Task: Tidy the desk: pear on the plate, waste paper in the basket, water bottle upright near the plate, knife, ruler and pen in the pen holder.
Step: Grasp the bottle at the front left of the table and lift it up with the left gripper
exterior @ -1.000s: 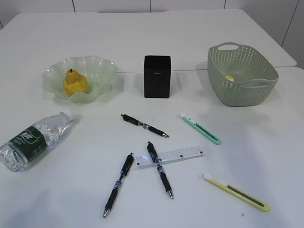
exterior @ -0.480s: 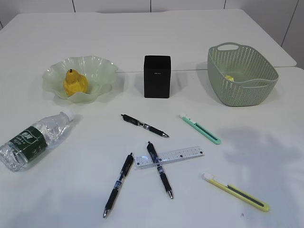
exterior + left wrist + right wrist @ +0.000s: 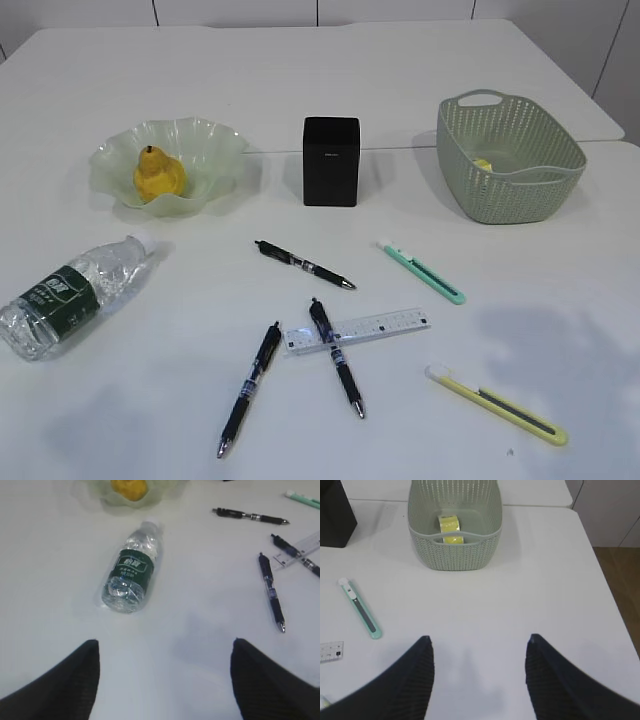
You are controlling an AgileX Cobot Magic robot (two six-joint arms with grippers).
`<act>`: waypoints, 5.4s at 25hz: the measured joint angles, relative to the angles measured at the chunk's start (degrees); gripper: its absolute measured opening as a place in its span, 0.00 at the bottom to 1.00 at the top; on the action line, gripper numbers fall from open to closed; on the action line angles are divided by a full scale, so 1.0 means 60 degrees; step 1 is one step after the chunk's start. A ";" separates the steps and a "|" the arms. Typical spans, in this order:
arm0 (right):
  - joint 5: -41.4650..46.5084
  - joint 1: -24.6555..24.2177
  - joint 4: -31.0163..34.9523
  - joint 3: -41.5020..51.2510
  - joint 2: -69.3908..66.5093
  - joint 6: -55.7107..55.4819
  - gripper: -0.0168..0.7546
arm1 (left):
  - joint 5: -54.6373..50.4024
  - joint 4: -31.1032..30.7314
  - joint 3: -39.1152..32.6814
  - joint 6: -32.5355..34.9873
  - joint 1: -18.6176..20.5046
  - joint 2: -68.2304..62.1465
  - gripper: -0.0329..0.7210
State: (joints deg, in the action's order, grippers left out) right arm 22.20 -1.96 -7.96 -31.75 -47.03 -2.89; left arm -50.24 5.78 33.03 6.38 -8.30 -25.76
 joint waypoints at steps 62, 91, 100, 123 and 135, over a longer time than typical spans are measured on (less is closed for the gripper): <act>0.0360 0.0000 -0.0101 0.0361 -0.0178 -0.0420 0.62 | -0.3211 -0.1535 1.0173 0.1549 -0.0547 -1.4777 0.76; 0.0417 0.0080 0.0104 0.0361 -0.0178 -0.0455 0.62 | -0.2273 -0.1556 1.0232 0.1625 -0.0547 -1.6428 0.86; 0.0417 0.0080 0.0104 0.0361 -0.0178 -0.0455 0.62 | -0.2232 -0.1593 1.0330 0.1629 -0.0547 -1.6861 0.86; 0.0417 0.0080 0.0109 0.0361 -0.0178 -0.0476 0.62 | -0.2288 -0.1796 1.0352 0.1629 -0.0547 -1.7110 0.58; 0.0417 0.0080 0.0125 0.0361 -0.0178 -0.0476 0.62 | -0.2623 -0.1414 1.0374 0.1645 -0.0528 -1.7110 0.56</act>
State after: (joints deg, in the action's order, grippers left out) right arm 24.70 -1.48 -7.20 -29.58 -48.10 -5.75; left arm -65.97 -2.71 95.28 16.24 -11.47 -128.42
